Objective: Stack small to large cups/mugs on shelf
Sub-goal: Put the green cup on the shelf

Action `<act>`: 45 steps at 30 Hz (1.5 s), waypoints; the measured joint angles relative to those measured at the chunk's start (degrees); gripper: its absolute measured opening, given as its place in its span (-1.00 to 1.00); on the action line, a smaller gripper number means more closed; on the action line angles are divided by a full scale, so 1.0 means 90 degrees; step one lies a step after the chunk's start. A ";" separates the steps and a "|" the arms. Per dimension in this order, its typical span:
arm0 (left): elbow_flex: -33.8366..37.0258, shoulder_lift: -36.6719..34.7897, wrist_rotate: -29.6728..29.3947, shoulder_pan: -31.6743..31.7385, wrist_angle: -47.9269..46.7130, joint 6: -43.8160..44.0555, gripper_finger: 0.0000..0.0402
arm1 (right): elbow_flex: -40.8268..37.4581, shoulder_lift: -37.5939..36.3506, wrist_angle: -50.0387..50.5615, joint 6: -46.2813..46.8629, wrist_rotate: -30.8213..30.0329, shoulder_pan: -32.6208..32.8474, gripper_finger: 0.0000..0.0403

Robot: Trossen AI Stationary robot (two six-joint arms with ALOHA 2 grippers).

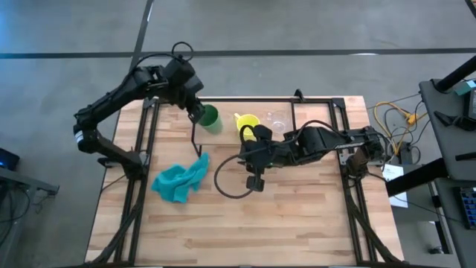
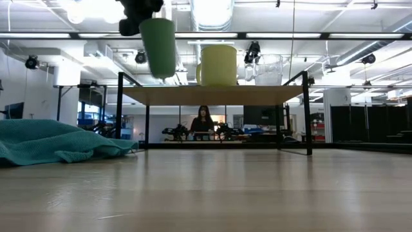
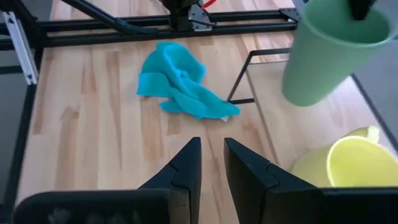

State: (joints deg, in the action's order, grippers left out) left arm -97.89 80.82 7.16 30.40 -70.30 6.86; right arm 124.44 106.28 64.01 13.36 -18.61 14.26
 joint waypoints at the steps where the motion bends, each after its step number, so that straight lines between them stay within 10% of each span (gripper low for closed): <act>1: 0.0000 0.0030 0.0009 0.0048 -0.0140 -0.0094 -1.00 | 0.0000 0.0000 -0.0002 -0.0090 -0.0002 -0.0005 -0.69; 45: -0.0194 0.0650 0.0278 0.0208 -0.0071 -0.0702 -0.75 | -0.0002 0.0000 0.0032 -0.0377 0.0017 -0.0466 -0.69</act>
State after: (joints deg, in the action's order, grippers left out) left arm -99.63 86.67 9.67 32.27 -70.94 0.54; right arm 124.42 106.28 64.29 9.97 -18.46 10.07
